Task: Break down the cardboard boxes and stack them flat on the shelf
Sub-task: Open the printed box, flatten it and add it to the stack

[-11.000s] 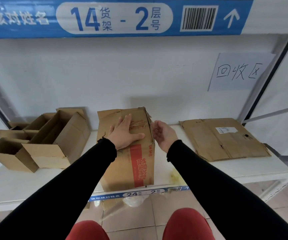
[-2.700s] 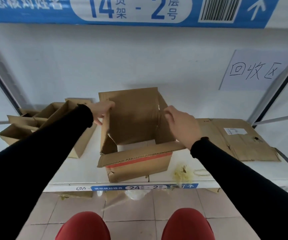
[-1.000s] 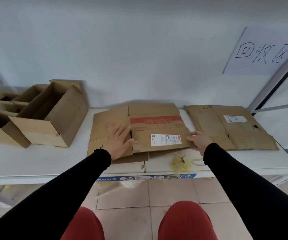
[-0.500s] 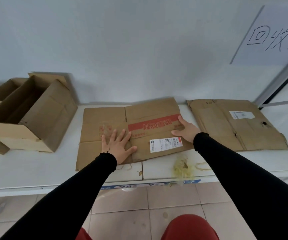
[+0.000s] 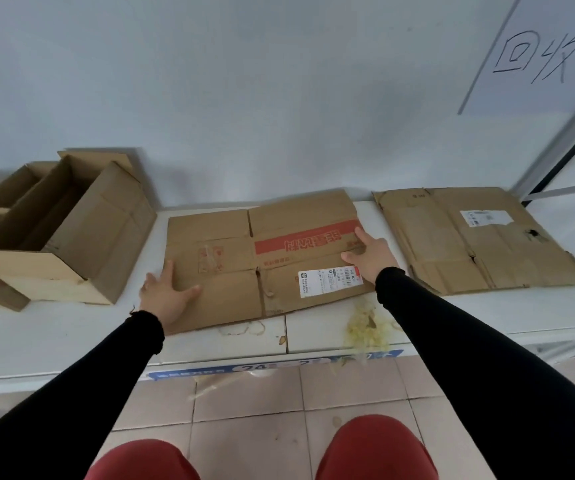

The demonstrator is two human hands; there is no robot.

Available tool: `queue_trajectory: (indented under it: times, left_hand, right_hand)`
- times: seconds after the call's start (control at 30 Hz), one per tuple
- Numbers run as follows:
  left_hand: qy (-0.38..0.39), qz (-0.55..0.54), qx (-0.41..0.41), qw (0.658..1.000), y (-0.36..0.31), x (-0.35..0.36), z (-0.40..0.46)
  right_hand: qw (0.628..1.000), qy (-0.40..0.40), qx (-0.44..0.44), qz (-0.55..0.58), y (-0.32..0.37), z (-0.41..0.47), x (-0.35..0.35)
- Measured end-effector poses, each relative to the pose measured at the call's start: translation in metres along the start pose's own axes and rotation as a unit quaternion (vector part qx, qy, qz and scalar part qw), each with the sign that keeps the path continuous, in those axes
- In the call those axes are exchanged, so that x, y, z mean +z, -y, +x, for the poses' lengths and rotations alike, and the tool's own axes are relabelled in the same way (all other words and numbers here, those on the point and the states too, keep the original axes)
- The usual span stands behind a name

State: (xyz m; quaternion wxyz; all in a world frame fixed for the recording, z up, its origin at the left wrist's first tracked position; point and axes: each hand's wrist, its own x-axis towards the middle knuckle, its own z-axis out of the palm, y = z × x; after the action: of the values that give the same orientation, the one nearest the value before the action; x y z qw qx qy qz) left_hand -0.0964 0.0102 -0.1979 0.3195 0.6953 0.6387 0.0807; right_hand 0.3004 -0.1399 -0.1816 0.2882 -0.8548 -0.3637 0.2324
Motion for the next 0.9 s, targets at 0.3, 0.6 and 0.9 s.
queue_trajectory:
  times: [0.3, 0.6, 0.9]
  left_hand:
    - [0.09, -0.373, -0.026, 0.923, -0.081, -0.015, -0.01]
    - [0.149, -0.448, 0.114, 0.874, -0.246, 0.05, -0.047]
    - [0.194, -0.387, 0.141, 0.89, -0.338, 0.155, -0.043]
  right_hand:
    - [0.991, -0.114, -0.031, 0.065, -0.038, -0.039, -0.09]
    - [0.976, -0.194, 0.037, 0.089, -0.132, -0.044, -0.216]
    - [0.972, -0.196, 0.13, -0.008, -0.227, 0.018, -0.293]
